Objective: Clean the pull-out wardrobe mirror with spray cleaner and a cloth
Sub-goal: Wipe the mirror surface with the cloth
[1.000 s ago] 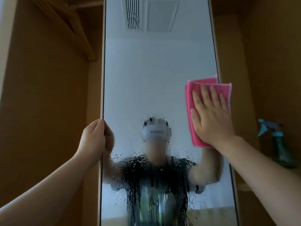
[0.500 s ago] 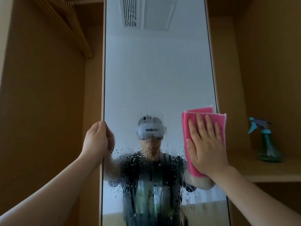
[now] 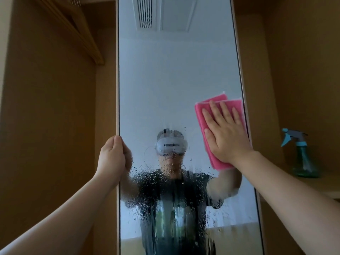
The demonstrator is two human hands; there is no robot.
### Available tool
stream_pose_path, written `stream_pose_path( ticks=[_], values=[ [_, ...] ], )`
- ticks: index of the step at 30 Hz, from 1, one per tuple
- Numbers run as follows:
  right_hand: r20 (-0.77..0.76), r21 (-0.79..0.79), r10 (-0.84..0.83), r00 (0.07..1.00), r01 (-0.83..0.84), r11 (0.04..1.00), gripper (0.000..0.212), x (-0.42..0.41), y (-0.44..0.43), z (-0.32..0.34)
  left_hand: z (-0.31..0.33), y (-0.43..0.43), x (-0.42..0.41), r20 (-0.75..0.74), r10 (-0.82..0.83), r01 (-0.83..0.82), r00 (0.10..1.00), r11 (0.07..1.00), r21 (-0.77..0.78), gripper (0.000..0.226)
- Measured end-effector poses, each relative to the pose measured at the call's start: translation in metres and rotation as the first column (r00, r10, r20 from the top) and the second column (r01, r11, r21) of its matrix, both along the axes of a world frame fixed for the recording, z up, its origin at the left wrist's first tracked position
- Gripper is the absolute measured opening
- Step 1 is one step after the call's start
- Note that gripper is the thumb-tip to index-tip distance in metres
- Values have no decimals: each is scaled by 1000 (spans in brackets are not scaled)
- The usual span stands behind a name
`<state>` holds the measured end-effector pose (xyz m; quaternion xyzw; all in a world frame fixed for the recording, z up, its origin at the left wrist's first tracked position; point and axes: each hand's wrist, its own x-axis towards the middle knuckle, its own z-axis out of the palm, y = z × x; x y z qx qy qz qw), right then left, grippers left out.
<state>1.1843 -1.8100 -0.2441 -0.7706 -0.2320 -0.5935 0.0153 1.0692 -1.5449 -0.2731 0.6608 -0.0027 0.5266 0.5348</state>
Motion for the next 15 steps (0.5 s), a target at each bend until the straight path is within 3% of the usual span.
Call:
stream_pose_path(
  ticks=[15],
  values=[
    [23,57,-11,1000,9,998,58,-8,23,127,-1,4,6,4,-28,28,1000,999,-42,39]
  ],
)
